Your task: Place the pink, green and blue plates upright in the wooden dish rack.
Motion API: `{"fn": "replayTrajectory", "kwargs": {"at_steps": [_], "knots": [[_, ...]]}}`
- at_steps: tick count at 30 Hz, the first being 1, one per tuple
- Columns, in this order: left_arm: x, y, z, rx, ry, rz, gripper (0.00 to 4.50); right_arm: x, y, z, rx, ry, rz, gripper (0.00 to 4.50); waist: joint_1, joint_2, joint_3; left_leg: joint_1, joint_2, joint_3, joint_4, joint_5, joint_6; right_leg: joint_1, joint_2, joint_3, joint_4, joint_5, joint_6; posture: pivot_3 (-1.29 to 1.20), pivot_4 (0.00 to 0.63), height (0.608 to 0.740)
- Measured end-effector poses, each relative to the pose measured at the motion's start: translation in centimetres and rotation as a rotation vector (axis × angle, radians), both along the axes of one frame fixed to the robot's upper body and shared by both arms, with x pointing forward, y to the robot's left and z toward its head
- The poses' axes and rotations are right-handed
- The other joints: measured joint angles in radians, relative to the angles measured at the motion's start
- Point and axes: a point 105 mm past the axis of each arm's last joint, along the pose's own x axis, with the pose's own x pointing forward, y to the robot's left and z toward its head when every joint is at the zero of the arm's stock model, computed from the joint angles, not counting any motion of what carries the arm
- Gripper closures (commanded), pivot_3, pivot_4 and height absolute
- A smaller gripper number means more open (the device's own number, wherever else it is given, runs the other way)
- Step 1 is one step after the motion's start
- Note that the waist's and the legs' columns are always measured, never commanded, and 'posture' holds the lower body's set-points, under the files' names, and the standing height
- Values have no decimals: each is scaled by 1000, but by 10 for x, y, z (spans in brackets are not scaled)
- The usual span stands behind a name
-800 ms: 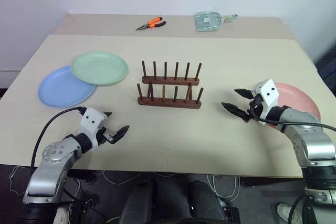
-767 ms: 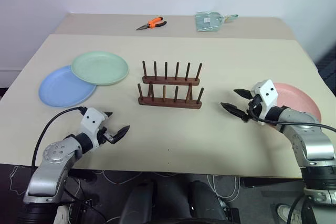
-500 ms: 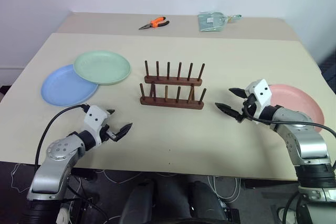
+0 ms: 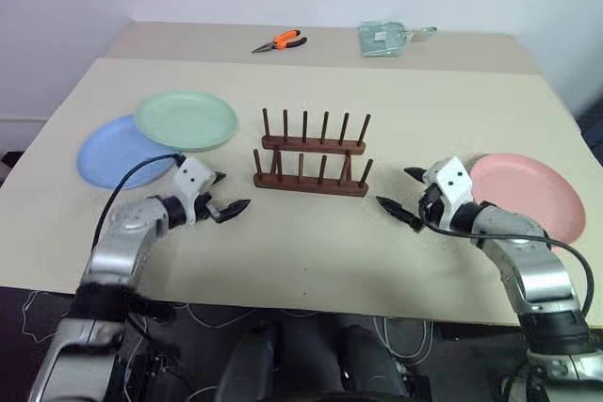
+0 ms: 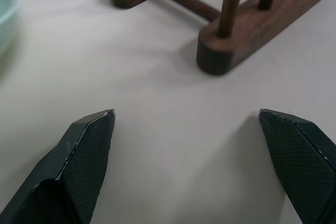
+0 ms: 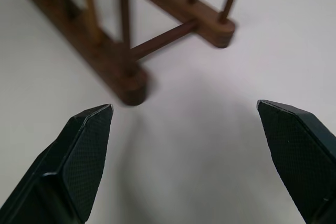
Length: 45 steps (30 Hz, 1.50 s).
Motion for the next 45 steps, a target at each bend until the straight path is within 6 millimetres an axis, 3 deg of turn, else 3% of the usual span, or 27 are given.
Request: {"fn": "replayTrajectory", "kwargs": {"at_steps": [3, 5, 7, 12, 13, 20, 25, 29, 35, 37, 39, 40, 42, 45], "knots": [[17, -17, 1, 23, 4, -96, 0, -9, 2, -3, 5, 4, -15, 28, 10, 0, 0, 0, -1, 0, 1, 0, 0, 1, 0, 0, 0, 0, 1, 0, 150, 738], [24, -28, 0, 21, 14, -133, 520, -13, 5, -3, 8, -4, -16, 0, 11, 0, 0, 0, -1, 0, 2, -1, 2, 2, 0, -1, -1, 1, 1, 0, 150, 738], [29, -42, -1, 12, 22, -176, 1267, -15, 6, -3, 8, -5, -22, 0, 11, 0, -1, 0, -1, 0, 3, -2, 3, 4, 0, -1, -2, 1, 2, 0, 150, 738], [24, -67, -5, -10, 17, -271, 3708, -16, 6, -1, 6, -12, -36, 0, 7, 0, -1, 0, -1, 0, 7, -3, 5, 6, 0, -1, -2, 1, 3, 0, 150, 738], [24, -66, -5, -7, 13, -267, 3810, -16, 5, -1, 6, -13, -37, 0, 7, 0, -1, 0, -1, 0, 7, -3, 5, 6, 0, -1, -1, 1, 3, 0, 150, 738], [1, -75, -10, 2, -16, -351, 3810, -18, -3, -2, -33, 0, -41, 0, 5, 0, -1, 1, -1, 0, 7, -4, 6, 6, 0, -1, -2, 2, 3, 0, 150, 738], [-37, -110, -15, 1, 3, -510, 3810, -29, -35, -5, -149, 45, -80, 0, 10, 1, -1, 0, -1, 0, 8, -5, 8, 8, -1, -1, -4, 1, 3, 0, 150, 738], [-46, -134, -17, -7, 19, -572, 3810, -34, -50, -3, -178, 53, -119, 0, 8, 1, -1, 1, -1, 0, 9, -5, 8, 8, -1, -1, -3, 1, 1, 0, 150, 738], [-40, -135, -19, 12, 19, -569, 719, -41, -62, -9, -210, 82, -141, 0, 5, 1, -1, 1, -1, 0, 10, -4, 8, 8, 0, -1, -2, 1, 3, 0, 150, 738], [-38, -130, -18, 24, 16, -557, 62, -45, -64, -13, -218, 104, -137, 0, 4, 1, -1, 1, -1, 0, 10, -4, 8, 8, 0, -1, -2, 1, 3, 0, 150, 738], [-36, -123, -17, 33, 18, -533, 62, -47, -66, -15, -224, 120, -138, 0, 0, 1, -1, 2, 0, 0, 10, -4, 8, 8, 0, -1, -2, 1, 3, 0, 150, 738], [-36, -118, -17, 44, 27, -522, 253, -48, -66, -15, -226, 126, -132, 533, -2, 1, -1, 2, 0, 0, 10, -4, 8, 8, 0, -1, -2, 1, 3, 0, 150, 738], [-43, -100, -18, 58, 56, -492, 925, -51, -66, -15, -223, 136, -118, 1163, -17, 1, -2, 2, 1, 0, 8, -4, 8, 8, 1, -1, -2, 1, 3, 0, 150, 738], [-58, -76, -17, 35, 123, -441, 2547, -56, -67, -16, -211, 168, -105, 2888, -24, 3, -3, 4, 2, 0, 8, -5, 7, 8, 1, 0, -1, 1, 2, 0, 150, 738]]}}
